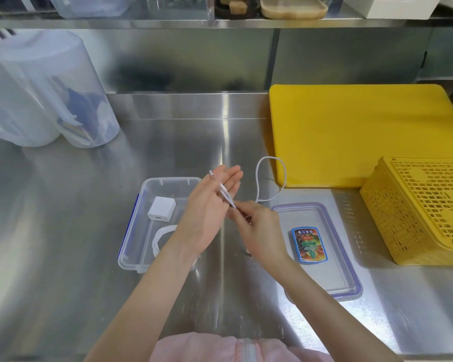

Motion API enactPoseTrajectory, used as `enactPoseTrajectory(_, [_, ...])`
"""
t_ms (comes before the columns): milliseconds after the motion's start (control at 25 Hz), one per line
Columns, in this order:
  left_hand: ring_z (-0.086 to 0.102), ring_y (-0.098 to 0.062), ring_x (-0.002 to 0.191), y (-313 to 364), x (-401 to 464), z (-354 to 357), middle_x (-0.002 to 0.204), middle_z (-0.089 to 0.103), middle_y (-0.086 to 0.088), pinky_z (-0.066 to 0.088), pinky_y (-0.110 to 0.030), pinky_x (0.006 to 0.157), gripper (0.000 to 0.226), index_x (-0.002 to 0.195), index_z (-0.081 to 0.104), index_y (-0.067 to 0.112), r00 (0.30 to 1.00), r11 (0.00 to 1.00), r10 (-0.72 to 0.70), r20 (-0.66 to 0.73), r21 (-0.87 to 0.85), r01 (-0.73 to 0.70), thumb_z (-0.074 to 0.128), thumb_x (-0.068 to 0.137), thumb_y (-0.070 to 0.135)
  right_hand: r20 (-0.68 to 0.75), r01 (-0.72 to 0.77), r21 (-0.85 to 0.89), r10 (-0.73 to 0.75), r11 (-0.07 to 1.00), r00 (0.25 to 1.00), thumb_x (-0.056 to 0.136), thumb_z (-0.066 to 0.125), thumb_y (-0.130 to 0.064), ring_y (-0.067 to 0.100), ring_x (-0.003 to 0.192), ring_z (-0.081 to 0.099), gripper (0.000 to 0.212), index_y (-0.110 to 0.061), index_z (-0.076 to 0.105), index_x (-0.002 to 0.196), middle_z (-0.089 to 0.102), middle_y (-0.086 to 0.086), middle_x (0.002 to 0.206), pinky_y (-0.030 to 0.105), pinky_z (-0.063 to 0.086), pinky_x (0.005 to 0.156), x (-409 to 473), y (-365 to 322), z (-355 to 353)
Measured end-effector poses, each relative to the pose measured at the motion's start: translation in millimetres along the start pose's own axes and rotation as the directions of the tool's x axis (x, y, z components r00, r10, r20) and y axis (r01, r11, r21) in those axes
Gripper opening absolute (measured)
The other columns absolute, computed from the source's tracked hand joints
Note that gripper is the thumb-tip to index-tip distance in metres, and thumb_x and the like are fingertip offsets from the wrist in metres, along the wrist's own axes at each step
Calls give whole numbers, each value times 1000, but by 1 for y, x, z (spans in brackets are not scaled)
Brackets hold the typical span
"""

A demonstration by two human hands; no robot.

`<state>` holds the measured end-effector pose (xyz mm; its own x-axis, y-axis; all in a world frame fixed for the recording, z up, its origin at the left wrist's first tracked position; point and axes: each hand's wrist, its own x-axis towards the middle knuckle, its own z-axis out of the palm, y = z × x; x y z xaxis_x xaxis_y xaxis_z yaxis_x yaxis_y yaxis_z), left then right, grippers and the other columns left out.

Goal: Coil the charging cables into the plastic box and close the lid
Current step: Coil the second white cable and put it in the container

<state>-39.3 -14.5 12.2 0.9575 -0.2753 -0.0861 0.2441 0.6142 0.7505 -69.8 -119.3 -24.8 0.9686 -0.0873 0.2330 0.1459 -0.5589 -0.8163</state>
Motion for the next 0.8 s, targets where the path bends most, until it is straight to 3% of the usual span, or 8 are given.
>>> enactPoseTrajectory(120, [65, -5, 102, -6, -3, -2, 102, 70, 7, 48, -17, 94, 21, 106, 58, 21, 992, 909, 122, 39, 397, -128, 44, 92, 13, 1, -7, 42, 7, 999, 1000, 86, 58, -18, 6, 49, 43, 18, -12, 68, 73, 44, -2, 54, 18, 29, 50, -1, -1, -1])
enactPoseTrajectory(200, [67, -6, 97, -6, -5, -6, 92, 74, 11, 52, -17, 83, 22, 100, 63, 25, 988, 862, 148, 52, 482, -155, 43, 94, 21, 1, 3, 40, -3, 999, 1000, 86, 58, -19, 5, 51, 44, 16, -12, 69, 77, 45, -2, 55, 13, 31, 51, 1, -1, -2])
enactPoseTrajectory(280, [68, -5, 82, -3, -6, -7, 77, 73, 11, 53, -16, 72, 25, 93, 66, 25, 988, 882, 146, 44, 447, -150, 41, 94, 24, 1, 13, 51, -13, 999, 1000, 85, 59, -19, -2, 58, 48, 12, -14, 70, 84, 46, -7, 60, 8, 34, 55, 2, -3, -2])
enactPoseTrajectory(360, [61, -3, 63, 1, -3, -7, 60, 62, 12, 53, -16, 70, 29, 91, 67, 22, 990, 929, 141, 20, 343, -139, 38, 95, 26, -17, 32, 122, -30, 992, 999, 82, 63, -18, -10, 66, 52, 9, -18, 65, 91, 49, -14, 77, 1, 35, 60, 0, -6, 1])
enactPoseTrajectory(440, [48, -2, 50, 4, -1, -5, 50, 47, 13, 53, -17, 72, 33, 91, 64, 19, 990, 947, 142, 1, 292, -136, 33, 97, 28, -56, 56, 214, -45, 975, 997, 78, 68, -16, -10, 68, 56, 26, -29, 51, 93, 46, -8, 96, 0, 37, 62, -2, -7, 4])
enactPoseTrajectory(520, [35, -2, 42, 5, -2, -2, 47, 36, 13, 50, -18, 64, 34, 90, 63, 21, 989, 933, 146, -5, 334, -136, 32, 97, 32, -95, 57, 221, -37, 974, 995, 76, 70, -17, -7, 67, 56, 45, -40, 35, 91, 44, -1, 100, 2, 38, 60, -5, -8, 8])
enactPoseTrajectory(640, [26, -2, 39, 5, -4, 1, 45, 30, 12, 37, -15, 50, 34, 85, 63, 25, 989, 935, 150, -8, 327, -139, 32, 96, 36, -41, -9, 228, 19, 974, 999, 74, 70, -31, -4, 65, 55, 42, -38, 31, 87, 52, 1, 86, 7, 39, 58, -3, -7, 7])
enactPoseTrajectory(800, [21, -1, 34, 17, 1, 1, 40, 28, 11, 23, -13, 38, 35, 84, 59, 22, 988, 971, 142, -60, 203, -127, 30, 97, 36, 298, -50, 105, 16, 993, 954, 84, 53, -46, 4, 51, 40, 30, -26, 39, 68, 41, -8, 54, 20, 35, 53, -2, 5, -1])
